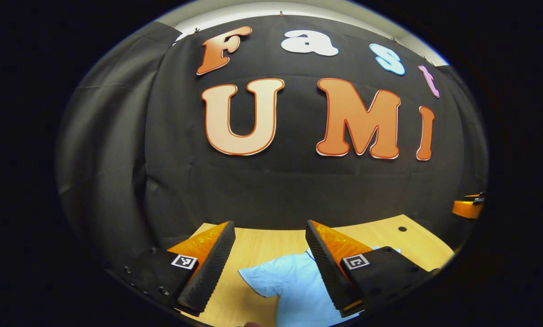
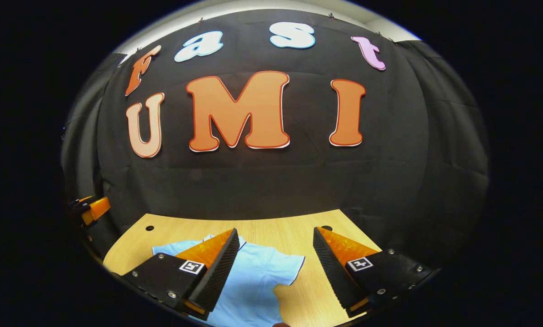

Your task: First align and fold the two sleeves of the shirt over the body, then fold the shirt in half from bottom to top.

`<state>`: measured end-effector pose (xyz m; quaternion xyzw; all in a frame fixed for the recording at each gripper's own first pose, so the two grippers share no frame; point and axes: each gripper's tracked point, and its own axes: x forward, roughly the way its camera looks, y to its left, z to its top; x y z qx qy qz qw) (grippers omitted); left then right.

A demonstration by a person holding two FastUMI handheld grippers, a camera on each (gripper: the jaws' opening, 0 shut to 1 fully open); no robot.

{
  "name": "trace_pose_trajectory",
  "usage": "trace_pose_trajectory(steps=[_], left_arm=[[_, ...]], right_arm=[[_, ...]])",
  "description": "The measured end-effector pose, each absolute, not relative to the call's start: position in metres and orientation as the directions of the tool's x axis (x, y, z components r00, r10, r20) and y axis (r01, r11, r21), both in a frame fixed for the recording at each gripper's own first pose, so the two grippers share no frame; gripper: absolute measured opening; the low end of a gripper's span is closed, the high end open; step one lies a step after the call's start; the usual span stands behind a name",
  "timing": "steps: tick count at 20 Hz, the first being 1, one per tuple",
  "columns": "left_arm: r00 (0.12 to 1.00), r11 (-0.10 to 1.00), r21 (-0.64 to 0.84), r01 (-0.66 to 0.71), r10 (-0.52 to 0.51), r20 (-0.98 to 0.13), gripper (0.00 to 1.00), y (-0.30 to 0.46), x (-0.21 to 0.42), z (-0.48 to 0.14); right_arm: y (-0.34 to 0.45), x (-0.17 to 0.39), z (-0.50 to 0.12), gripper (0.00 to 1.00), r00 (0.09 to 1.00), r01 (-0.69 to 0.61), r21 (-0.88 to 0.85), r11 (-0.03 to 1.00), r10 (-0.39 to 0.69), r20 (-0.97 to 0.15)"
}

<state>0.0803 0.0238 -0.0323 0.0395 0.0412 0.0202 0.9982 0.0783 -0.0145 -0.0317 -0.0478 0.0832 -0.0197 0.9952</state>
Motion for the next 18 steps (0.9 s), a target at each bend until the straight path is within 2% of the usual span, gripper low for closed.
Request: trace_pose_trajectory(steps=[4, 7, 12, 18], left_arm=[[0.995, 0.995, 0.09, -0.05, 0.058, -0.087, 1.0, 0.038, 0.088, -0.038], [0.994, 0.994, 0.092, -0.053, 0.062, -0.09, 1.0, 0.047, 0.096, -0.042], [0.992, 0.993, 0.098, -0.072, 0.082, -0.1, 1.0, 0.067, 0.108, -0.051], [0.986, 0.99, 0.101, -0.095, 0.107, -0.126, 1.0, 0.087, 0.124, -0.066]], right_arm=[[-0.027, 0.104, -0.059, 0.98, 0.958, 0.064, -0.098, 0.993, -0.088, -0.271], [-0.039, 0.128, -0.091, 0.99, 0.91, 0.087, -0.094, 0.992, -0.117, -0.399], [-0.055, 0.175, -0.15, 0.99, 0.799, 0.094, -0.126, 0.987, -0.151, -0.582], [-0.095, 0.212, -0.224, 0.99, 0.634, 0.147, -0.182, 0.972, -0.234, -0.737]])
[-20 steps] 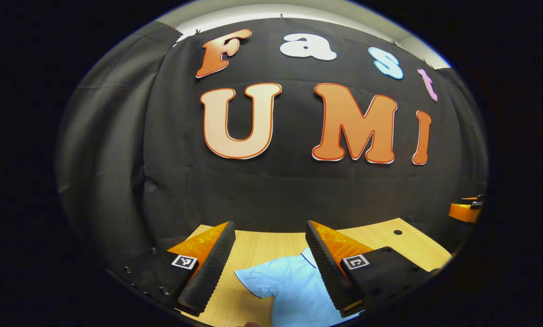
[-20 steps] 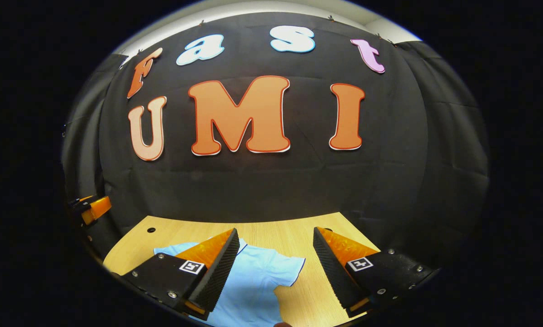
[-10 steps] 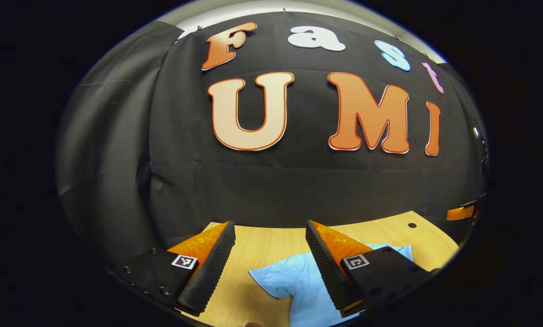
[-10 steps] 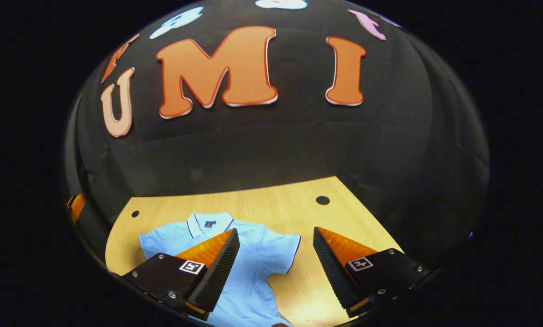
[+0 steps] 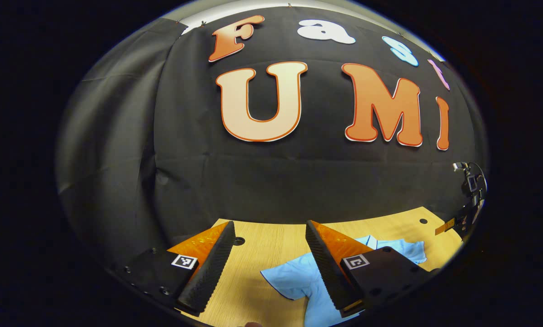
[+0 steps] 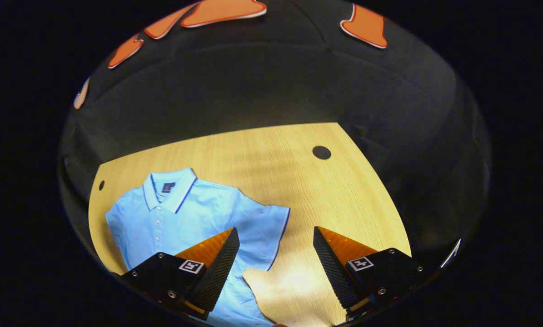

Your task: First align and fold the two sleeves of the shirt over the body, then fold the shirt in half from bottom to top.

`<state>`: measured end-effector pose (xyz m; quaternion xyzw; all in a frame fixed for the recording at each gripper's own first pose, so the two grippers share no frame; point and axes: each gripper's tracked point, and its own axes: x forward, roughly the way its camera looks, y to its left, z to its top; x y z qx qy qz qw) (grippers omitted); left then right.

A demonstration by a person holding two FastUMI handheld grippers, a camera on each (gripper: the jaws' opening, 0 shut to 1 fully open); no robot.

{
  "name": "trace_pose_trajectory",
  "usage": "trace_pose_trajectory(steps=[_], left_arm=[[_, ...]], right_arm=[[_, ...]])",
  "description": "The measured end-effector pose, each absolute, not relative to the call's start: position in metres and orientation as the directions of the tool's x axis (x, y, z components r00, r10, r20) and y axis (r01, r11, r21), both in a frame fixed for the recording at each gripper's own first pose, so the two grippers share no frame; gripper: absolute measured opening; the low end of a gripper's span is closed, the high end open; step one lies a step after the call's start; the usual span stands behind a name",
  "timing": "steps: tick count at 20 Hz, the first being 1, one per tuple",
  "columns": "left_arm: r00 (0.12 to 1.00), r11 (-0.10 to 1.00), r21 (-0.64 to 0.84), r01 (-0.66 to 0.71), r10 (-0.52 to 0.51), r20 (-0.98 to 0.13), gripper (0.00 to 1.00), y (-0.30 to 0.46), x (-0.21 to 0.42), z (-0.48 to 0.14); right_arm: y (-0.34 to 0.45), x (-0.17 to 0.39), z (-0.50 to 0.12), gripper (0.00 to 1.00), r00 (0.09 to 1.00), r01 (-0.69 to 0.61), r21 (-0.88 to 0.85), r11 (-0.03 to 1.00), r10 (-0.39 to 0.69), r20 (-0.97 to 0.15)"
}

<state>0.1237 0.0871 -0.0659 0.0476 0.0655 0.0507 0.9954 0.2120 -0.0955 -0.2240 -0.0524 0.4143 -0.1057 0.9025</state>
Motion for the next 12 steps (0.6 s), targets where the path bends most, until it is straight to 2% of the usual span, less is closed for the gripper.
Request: trace_pose_trajectory(steps=[8, 12], left_arm=[[0.977, 0.988, 0.105, -0.109, 0.126, -0.169, 1.0, 0.093, 0.139, -0.085], [0.971, 0.986, 0.11, -0.125, 0.144, -0.189, 1.0, 0.1, 0.14, -0.093]], right_arm=[[-0.111, 0.215, -0.292, 0.97, 0.409, 0.215, -0.142, 0.966, -0.221, -0.885], [-0.114, 0.218, -0.307, 0.97, 0.365, 0.239, -0.138, 0.961, -0.22, -0.904]])
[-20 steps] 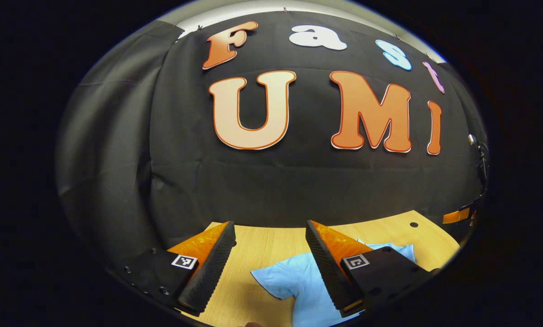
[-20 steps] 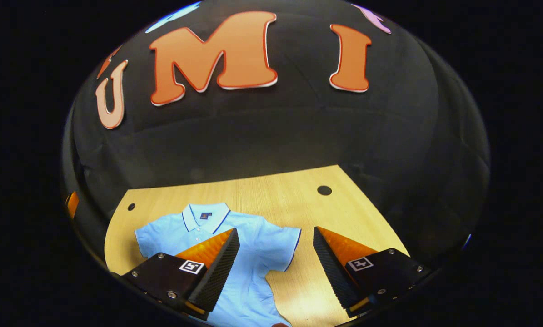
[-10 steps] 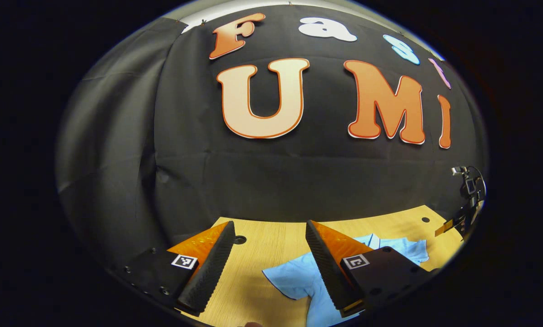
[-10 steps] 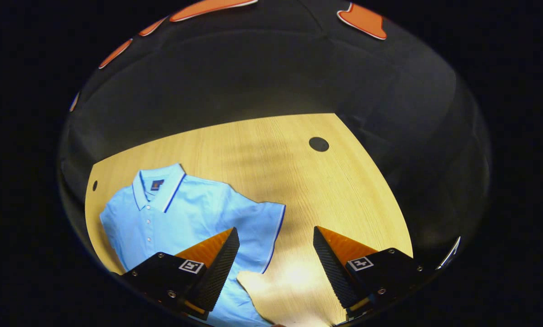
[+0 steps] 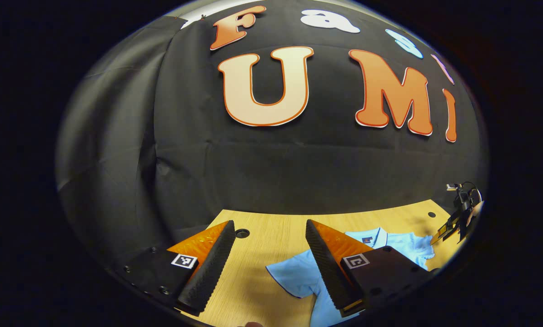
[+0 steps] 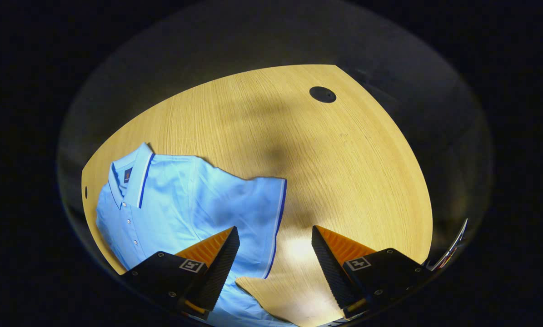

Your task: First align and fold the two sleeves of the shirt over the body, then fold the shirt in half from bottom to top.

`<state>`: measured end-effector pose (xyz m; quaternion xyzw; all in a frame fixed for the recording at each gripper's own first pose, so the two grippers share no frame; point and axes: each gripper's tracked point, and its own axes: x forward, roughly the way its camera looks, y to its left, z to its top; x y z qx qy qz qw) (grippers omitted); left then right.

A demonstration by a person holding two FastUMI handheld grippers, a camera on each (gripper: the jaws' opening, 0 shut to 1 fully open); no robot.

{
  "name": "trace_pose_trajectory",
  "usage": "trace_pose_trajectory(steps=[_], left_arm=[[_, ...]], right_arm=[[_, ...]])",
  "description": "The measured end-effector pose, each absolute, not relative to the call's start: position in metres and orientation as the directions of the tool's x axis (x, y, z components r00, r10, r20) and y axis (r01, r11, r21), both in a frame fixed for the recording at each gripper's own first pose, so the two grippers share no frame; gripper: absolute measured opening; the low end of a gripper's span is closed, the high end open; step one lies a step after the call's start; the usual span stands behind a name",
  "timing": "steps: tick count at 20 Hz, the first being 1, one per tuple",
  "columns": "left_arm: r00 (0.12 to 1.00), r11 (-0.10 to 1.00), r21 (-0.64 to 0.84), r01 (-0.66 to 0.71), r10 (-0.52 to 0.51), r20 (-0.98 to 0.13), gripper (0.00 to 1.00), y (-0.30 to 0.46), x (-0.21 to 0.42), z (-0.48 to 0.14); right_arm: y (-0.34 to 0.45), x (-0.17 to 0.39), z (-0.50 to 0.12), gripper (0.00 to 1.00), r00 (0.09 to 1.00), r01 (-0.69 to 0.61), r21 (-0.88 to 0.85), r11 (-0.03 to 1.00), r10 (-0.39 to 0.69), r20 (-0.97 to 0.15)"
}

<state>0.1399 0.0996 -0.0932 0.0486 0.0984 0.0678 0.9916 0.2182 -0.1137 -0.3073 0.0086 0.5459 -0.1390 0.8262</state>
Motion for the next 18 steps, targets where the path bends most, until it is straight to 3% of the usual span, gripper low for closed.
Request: trace_pose_trajectory(steps=[3, 5, 6, 8, 9, 11, 12, 13, 18], left_arm=[[0.968, 0.986, 0.105, -0.129, 0.148, -0.2, 1.0, 0.1, 0.141, -0.098], [0.968, 0.986, 0.107, -0.13, 0.15, -0.203, 1.0, 0.1, 0.142, -0.101], [0.967, 0.985, 0.109, -0.131, 0.151, -0.206, 1.0, 0.1, 0.142, -0.102], [0.964, 0.985, 0.11, -0.135, 0.156, -0.214, 1.0, 0.101, 0.142, -0.103], [0.964, 0.985, 0.106, -0.137, 0.157, -0.215, 1.0, 0.102, 0.141, -0.103], [0.963, 0.984, 0.105, -0.141, 0.161, -0.217, 1.0, 0.102, 0.141, -0.105], [0.963, 0.985, 0.103, -0.141, 0.161, -0.217, 1.0, 0.102, 0.14, -0.106], [0.962, 0.985, 0.101, -0.143, 0.162, -0.219, 1.0, 0.102, 0.14, -0.107], [0.963, 0.986, 0.102, -0.132, 0.152, -0.224, 1.0, 0.1, 0.134, -0.111]], right_arm=[[-0.113, 0.215, -0.321, 0.93, 0.32, 0.245, -0.139, 0.96, -0.215, -0.923], [-0.11, 0.214, -0.327, 0.82, 0.302, 0.256, -0.128, 0.958, -0.205, -0.931], [-0.108, 0.214, -0.329, 0.86, 0.296, 0.261, -0.124, 0.957, -0.201, -0.934], [-0.107, 0.213, -0.332, 0.67, 0.288, 0.265, -0.119, 0.957, -0.196, -0.937], [-0.106, 0.211, -0.335, 0.69, 0.283, 0.271, -0.114, 0.956, -0.193, -0.94], [-0.106, 0.213, -0.335, 0.6, 0.282, 0.285, -0.108, 0.952, -0.191, -0.94], [-0.109, 0.213, -0.334, 0.51, 0.282, 0.292, -0.112, 0.95, -0.197, -0.939], [-0.109, 0.214, -0.335, 0.53, 0.288, 0.292, -0.113, 0.95, -0.2, -0.936], [-0.115, 0.217, -0.335, 0.08, 0.355, 0.325, -0.095, 0.941, -0.214, -0.91]])
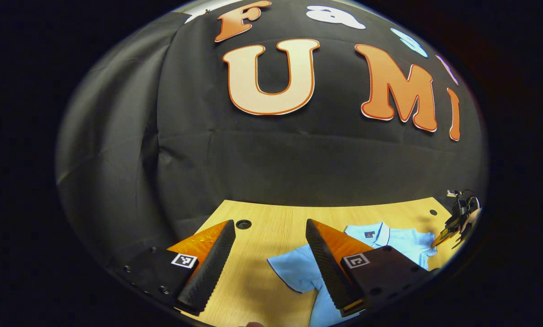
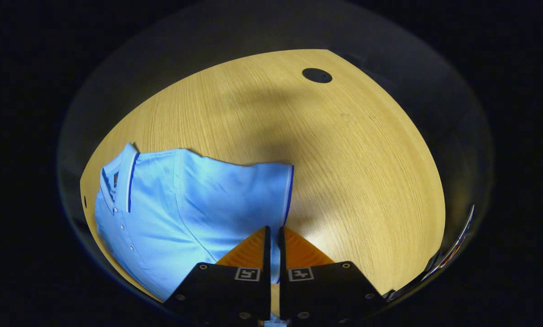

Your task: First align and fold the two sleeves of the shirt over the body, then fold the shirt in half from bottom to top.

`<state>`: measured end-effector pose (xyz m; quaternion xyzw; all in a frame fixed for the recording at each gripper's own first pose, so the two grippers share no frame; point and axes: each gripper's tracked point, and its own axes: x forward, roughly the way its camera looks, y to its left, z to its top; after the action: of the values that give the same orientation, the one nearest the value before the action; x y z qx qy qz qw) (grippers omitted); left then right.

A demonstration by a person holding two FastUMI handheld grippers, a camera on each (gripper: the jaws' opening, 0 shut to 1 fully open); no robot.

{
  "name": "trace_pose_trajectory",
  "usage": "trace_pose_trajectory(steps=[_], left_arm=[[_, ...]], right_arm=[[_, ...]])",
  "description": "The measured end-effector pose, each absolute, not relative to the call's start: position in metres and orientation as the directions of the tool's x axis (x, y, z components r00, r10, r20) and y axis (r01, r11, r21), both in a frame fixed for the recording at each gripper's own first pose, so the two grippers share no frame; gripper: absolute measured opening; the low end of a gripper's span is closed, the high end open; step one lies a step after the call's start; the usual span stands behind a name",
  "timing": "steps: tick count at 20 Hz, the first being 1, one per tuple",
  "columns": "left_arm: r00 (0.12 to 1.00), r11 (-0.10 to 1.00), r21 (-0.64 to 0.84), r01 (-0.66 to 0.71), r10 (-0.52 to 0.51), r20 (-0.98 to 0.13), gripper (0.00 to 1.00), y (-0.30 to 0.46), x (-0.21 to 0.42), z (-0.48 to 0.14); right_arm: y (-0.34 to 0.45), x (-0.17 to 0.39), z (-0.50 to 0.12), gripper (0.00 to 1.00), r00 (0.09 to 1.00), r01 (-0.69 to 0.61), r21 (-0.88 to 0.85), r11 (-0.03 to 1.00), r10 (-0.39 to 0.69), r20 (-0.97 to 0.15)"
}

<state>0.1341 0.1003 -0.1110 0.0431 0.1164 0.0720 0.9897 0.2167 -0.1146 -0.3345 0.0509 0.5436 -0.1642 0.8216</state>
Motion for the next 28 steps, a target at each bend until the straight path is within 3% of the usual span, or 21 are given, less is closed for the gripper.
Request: trace_pose_trajectory(steps=[4, 10, 15, 20, 28], left_arm=[[0.969, 0.987, 0.125, -0.105, 0.129, -0.212, 1.0, 0.098, 0.128, -0.107], [0.974, 0.986, 0.135, -0.101, 0.125, -0.187, 1.0, 0.111, 0.117, -0.1], [0.974, 0.986, 0.122, -0.11, 0.131, -0.182, 1.0, 0.13, 0.11, -0.097], [0.971, 0.985, 0.109, -0.134, 0.152, -0.184, 1.0, 0.153, 0.103, -0.1], [0.958, 0.983, 0.088, -0.16, 0.176, -0.224, 1.0, 0.174, 0.097, -0.115]], right_arm=[[-0.1, 0.213, -0.324, 0.01, 0.392, 0.349, -0.033, 0.936, -0.178, -0.903], [-0.049, 0.229, -0.265, 0.0, 0.554, 0.201, -0.031, 0.979, -0.14, -0.821], [0.014, 0.231, -0.24, 0.0, 0.615, 0.072, -0.036, 0.997, -0.073, -0.785], [0.061, 0.226, -0.249, 0.0, 0.618, -0.063, -0.119, 0.991, -0.055, -0.784], [0.132, 0.214, -0.279, 0.02, 0.578, -0.241, -0.085, 0.967, 0.073, -0.813]])
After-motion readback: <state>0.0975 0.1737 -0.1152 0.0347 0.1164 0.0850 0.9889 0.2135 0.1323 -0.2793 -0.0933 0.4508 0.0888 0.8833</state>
